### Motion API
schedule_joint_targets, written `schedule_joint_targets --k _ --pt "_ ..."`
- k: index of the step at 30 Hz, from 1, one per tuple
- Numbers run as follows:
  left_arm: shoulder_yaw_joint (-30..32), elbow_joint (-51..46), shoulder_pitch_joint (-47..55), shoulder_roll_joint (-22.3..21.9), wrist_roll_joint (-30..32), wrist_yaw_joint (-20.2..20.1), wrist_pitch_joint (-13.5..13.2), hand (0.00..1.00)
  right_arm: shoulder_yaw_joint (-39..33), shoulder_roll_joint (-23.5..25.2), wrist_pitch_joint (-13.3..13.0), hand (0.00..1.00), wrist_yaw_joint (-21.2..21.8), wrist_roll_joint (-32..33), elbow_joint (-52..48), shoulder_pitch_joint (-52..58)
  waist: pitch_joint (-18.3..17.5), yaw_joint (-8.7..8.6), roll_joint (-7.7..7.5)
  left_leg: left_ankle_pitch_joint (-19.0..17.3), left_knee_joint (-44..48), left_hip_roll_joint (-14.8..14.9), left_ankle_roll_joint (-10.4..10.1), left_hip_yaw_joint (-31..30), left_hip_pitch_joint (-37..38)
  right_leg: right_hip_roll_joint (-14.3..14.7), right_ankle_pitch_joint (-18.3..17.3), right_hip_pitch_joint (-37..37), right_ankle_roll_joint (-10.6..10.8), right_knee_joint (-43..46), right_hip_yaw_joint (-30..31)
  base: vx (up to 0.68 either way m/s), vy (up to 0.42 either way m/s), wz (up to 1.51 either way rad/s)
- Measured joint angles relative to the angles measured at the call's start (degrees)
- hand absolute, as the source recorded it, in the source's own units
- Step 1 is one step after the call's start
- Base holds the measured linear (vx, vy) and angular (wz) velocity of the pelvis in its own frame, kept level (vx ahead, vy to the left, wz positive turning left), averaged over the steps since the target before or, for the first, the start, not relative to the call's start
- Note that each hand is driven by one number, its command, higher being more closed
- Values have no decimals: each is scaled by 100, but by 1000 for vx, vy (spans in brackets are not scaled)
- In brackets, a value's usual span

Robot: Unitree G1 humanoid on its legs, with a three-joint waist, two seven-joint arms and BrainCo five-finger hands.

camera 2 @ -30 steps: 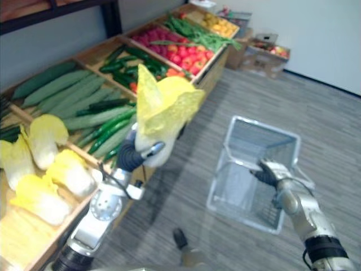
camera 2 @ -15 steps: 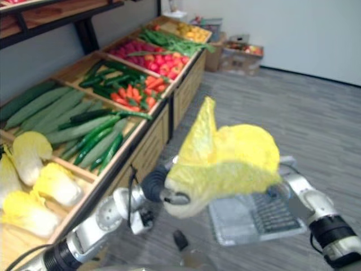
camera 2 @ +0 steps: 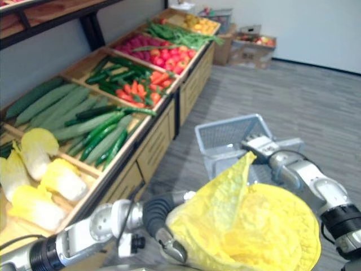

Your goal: Pick vegetable in the basket

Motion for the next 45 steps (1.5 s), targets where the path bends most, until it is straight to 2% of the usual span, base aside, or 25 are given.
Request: schedule_joint_targets --k 7,13,19,26,33,35,37,38,39,41,45 --pt "-320 81 -57 121 6 164 -23 100 67 -1 -7 100 4 31 -505 -12 59 -5 -15 1 -21 -2 0 -1 -2 -12 2 4 -1 -9 -22 0 0 0" --pt "-889 607 -305 116 285 159 -30 100 752 4 -166 100 149 258 -1066 -319 121 -12 -43 1 -33 -4 1 -1 22 -16 4 45 0 -34 -27 0 0 0" --pt "-989 742 -366 95 545 179 -30 100 1192 13 -274 100 274 713 -1472 -626 158 -7 -70 4 -54 -8 2 7 21 -25 60 65 -16 -98 -29 0 0 0" --pt "-1105 1101 -357 -47 1063 185 -27 100 1310 14 -260 100 535 811 -1570 -760 187 -5 -107 25 -144 -73 20 -15 27 -89 62 101 -14 -152 -63 -3 3 3" --pt "-1074 1383 -345 -200 1875 210 -6 100 1388 18 -262 100 667 1029 -1840 -760 244 -2 -178 30 -154 -72 29 -112 10 -129 67 145 -6 -183 -135 -10 1 6" --pt "-994 1535 -328 -314 2416 209 17 100 1387 59 -271 100 808 1148 -1974 -759 245 3 -181 32 -163 -76 32 -137 7 -142 67 156 -6 -183 -160 -9 3 5" --pt "-889 1646 -306 -427 2635 210 25 100 1386 102 -257 100 856 1171 -1976 -761 249 3 -187 34 -172 -87 37 -145 7 -153 67 159 -6 -183 -167 -13 3 4" --pt "-633 1808 -223 -627 3118 214 49 100 1386 194 -236 100 908 1197 -1976 -759 261 -1 -206 51 -214 -127 55 -158 5 -179 67 158 -6 -183 -170 -16 4 4" --pt "-552 1881 -201 -709 3235 218 80 100 1386 236 -231 100 909 1202 -1976 -757 268 -1 -217 59 -230 -146 59 -164 4 -189 67 158 -6 -183 -171 -21 5 5" --pt "-157 2295 -137 -1170 3875 258 194 100 1379 445 -214 100 1031 1203 -2003 -751 287 2 -249 65 -238 -163 63 -233 -32 -218 66 158 -5 -185 -204 -26 2 11" --pt "145 2715 -103 -1762 4737 455 349 100 1160 671 -123 100 1142 1200 -2058 -622 333 38 -324 81 -237 -167 84 -354 -120 -269 67 148 -6 -199 -288 -18 -3 15"
